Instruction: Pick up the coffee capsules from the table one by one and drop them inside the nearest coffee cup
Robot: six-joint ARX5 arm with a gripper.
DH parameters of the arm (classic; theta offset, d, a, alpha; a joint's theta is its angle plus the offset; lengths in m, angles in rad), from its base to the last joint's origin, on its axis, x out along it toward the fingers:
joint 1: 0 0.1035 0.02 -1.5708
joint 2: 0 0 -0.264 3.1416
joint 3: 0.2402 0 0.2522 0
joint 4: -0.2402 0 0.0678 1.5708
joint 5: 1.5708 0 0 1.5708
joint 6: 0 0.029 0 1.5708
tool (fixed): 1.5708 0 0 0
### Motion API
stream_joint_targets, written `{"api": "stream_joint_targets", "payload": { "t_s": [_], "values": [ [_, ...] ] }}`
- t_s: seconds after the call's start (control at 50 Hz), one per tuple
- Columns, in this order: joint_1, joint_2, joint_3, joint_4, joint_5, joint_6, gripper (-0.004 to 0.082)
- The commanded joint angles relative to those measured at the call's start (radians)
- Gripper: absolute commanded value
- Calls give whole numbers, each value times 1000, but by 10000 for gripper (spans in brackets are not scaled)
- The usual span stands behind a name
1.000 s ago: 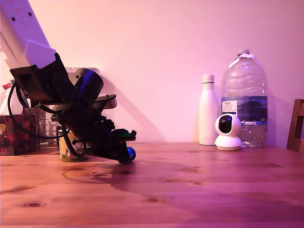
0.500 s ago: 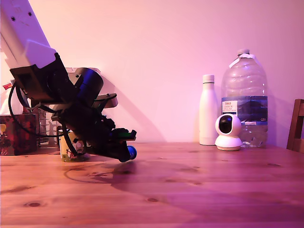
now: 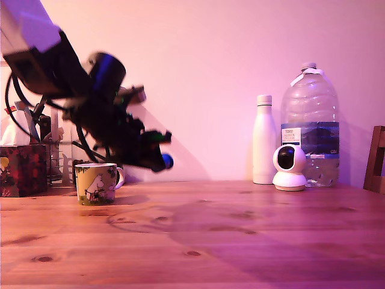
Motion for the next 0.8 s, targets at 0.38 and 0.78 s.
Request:
{"api": "stream_joint_targets", "payload": {
  "t_s": [0.38, 0.78],
  "values": [
    [6, -190, -155, 8, -98, -3, 159],
    [39, -269, -207, 1, -138, -26, 160]
  ]
}}
